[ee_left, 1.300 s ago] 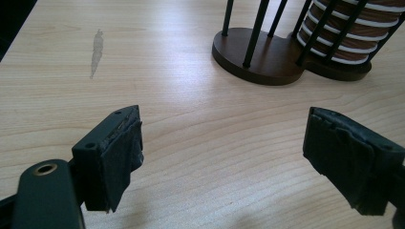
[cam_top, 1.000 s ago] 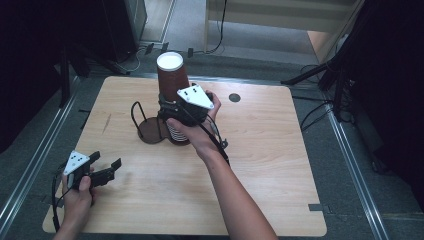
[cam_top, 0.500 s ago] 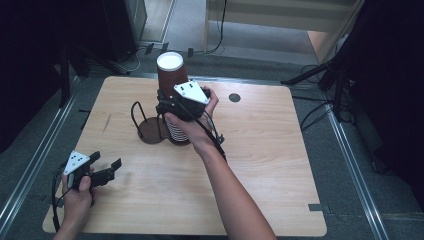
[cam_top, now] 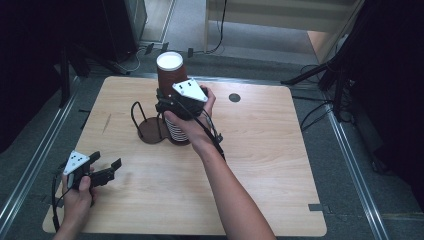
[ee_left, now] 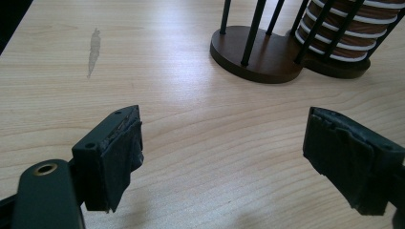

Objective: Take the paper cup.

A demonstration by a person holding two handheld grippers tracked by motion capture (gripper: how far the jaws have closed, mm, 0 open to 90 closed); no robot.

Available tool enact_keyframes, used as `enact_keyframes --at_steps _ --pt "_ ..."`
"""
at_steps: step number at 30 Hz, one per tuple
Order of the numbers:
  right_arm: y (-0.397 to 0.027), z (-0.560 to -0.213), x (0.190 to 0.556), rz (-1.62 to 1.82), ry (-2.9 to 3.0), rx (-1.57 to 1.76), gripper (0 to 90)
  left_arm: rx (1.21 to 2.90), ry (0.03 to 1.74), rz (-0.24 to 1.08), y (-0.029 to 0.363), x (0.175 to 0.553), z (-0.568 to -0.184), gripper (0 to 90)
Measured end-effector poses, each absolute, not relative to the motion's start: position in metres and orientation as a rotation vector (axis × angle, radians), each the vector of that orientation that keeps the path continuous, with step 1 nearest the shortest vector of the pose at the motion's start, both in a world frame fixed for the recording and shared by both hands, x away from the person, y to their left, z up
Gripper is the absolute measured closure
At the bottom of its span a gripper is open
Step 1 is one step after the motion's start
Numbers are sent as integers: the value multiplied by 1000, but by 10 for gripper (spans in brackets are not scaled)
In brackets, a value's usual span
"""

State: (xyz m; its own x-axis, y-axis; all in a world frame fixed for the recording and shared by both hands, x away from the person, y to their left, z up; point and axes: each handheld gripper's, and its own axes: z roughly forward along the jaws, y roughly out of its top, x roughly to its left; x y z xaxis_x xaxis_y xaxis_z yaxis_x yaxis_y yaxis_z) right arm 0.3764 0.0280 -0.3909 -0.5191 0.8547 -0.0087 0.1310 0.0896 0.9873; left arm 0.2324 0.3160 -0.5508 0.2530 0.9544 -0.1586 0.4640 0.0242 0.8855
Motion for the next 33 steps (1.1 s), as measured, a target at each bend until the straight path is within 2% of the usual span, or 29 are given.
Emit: enact_keyframes --at_steps 33 --pt "30 -367 376 1501 1724 964 95 1593 1353 662 316 233 -551 144"
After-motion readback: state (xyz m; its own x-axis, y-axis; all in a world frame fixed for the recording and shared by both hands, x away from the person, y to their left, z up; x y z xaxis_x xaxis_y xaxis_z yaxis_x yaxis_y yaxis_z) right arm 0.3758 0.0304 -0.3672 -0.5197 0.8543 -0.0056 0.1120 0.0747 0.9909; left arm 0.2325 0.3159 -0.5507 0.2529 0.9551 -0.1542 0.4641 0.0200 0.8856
